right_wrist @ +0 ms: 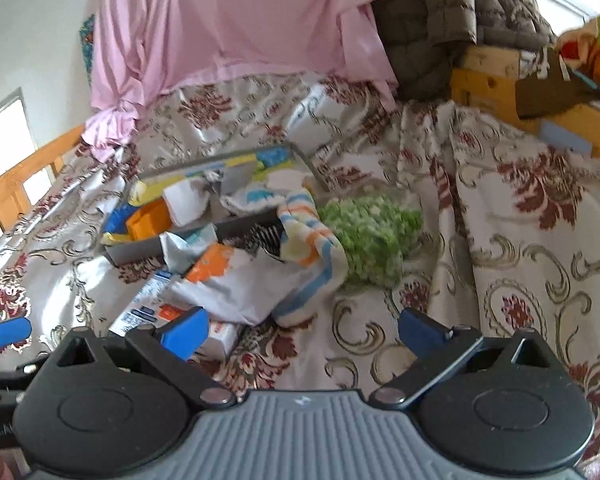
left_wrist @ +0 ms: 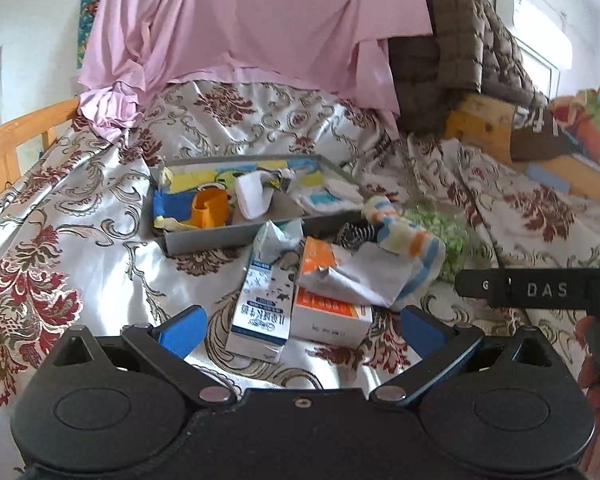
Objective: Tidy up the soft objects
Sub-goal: 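Move both tools back over the pile beside the green jar, then lower the left tool onto the grey sock while the right approaches the striped cloth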
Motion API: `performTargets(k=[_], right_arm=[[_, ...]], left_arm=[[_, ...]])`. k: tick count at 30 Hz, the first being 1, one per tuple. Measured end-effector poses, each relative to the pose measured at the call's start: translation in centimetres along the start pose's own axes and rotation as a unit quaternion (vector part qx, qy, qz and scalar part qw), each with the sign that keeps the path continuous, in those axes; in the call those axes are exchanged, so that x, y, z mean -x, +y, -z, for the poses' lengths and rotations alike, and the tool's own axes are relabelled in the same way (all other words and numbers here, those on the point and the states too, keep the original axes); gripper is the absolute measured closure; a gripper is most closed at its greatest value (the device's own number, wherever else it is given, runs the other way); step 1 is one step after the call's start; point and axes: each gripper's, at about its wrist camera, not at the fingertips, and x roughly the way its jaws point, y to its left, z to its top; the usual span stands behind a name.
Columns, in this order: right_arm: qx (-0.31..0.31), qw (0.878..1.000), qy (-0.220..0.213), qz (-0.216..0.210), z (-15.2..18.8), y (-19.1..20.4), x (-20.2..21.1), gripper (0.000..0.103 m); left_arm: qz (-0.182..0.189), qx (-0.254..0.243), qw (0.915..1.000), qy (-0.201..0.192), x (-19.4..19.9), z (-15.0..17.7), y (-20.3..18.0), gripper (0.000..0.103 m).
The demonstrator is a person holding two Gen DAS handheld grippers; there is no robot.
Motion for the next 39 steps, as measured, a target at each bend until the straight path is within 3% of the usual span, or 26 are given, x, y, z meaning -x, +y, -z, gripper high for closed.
performTargets(k=[9, 16, 25, 33, 39], right_arm=[[-0.006, 0.997, 0.079, -0.026, -0.6, -0.5, -3.4, 0.000], [0.037, 0.994, 0.086, -0.048, -2.1, 0.5, -5.1, 0.000], [0.040, 0.991, 0.078, -0.101, -4.4, -0.2, -7.5, 0.000], [-0.052, 0.986, 0.112, -0.113, -5.9, -4.1, -11.0, 0.000], [-0.105, 0.981, 0.120, -0.108, -6.3, -5.7, -12.7, 0.000]], left_arm=[[0.001, -0.021, 0.9993, 0.031, -2.2, 0.1, -0.3, 0.001], [-0.009, -0.019, 0.9988, 0.043, -3.9, 0.0, 0.1, 0.001], [-0.019, -0.042, 0.9989, 0.009, -5.2, -0.5, -0.5, 0.001], [-0.001, -0.088, 0.9961, -0.010, -8.2, -1.3, -1.7, 0.001], [0.062, -0.112, 0.9918, -0.003, -10.8, -1.5, -2.6, 0.001]])
